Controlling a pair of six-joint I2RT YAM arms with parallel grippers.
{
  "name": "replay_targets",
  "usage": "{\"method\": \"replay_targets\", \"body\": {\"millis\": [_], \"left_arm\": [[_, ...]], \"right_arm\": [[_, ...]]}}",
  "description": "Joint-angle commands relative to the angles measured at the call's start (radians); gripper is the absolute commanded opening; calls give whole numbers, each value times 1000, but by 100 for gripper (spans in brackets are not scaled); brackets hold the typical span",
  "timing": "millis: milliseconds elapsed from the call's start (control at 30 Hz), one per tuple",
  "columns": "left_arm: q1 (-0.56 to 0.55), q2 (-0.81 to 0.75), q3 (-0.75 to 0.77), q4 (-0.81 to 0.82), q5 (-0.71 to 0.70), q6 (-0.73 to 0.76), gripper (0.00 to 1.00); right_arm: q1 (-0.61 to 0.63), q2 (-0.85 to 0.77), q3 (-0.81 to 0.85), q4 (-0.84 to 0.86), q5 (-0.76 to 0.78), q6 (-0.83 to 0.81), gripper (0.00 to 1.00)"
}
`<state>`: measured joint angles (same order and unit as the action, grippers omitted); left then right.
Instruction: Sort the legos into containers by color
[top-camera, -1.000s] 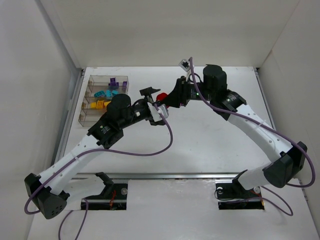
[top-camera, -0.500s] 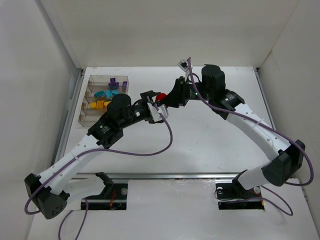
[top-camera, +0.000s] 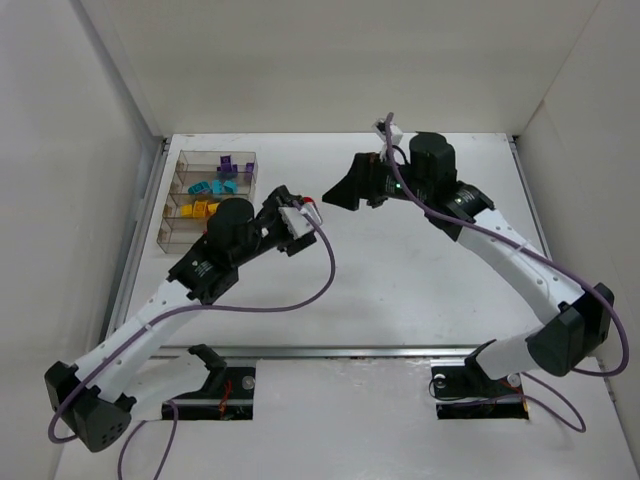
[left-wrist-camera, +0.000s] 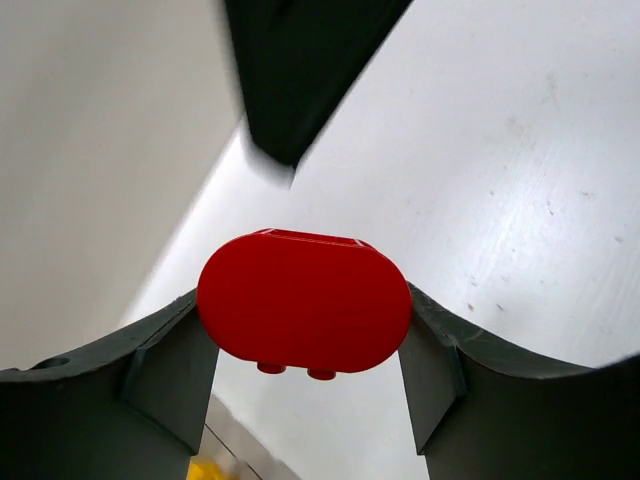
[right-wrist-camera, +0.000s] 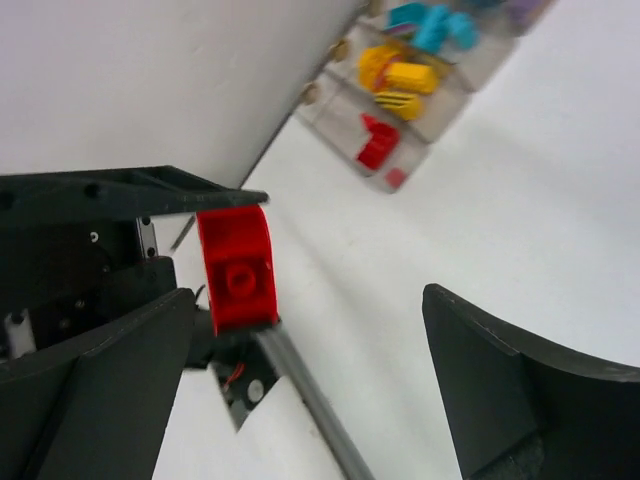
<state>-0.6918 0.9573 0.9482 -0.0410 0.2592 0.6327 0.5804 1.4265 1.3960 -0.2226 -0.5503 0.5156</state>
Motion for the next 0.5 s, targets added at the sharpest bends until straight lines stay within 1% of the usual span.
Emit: {"method": "replay_targets", "body": {"millis": [0,33,67,167,200,267,300,367,400,433,467], "left_arm": [[87,-3,-43,-64,-83,-222,0],[113,-3,-69,-83,-115,-258,0],[174,9,-81,-97,-129,-293,0],[285,29,-115,-145,-129,-384,0],[361,43,-115,-154,-109,-395,0],[435,63,-115,-172,-62,-407,0],[504,96,-100,-186,-49,-407,0],[563,138,-72,-197,-40,-407,0],[589,161,-72,-197,-25,-383,0],[638,208,-59,-197,-25,-383,0],[661,233,-58,-185,-25,-367,0]], "right_arm": [[-40,-105,-23,8,167,46,100],[-56,-118,-35,8,191,46,100],[-68,-130,-35,8,222,46,100],[-79,-143,-45,-10,222,23,100],[-88,-143,-45,-20,222,23,100],[-88,-132,-45,-30,222,1,100],[-97,-121,-45,-31,213,1,100],[-97,-110,-45,-31,201,1,100],[-97,-98,-45,-31,188,1,100],[-97,-98,-45,-31,176,1,100],[-97,-87,-45,-21,176,1,100]]}}
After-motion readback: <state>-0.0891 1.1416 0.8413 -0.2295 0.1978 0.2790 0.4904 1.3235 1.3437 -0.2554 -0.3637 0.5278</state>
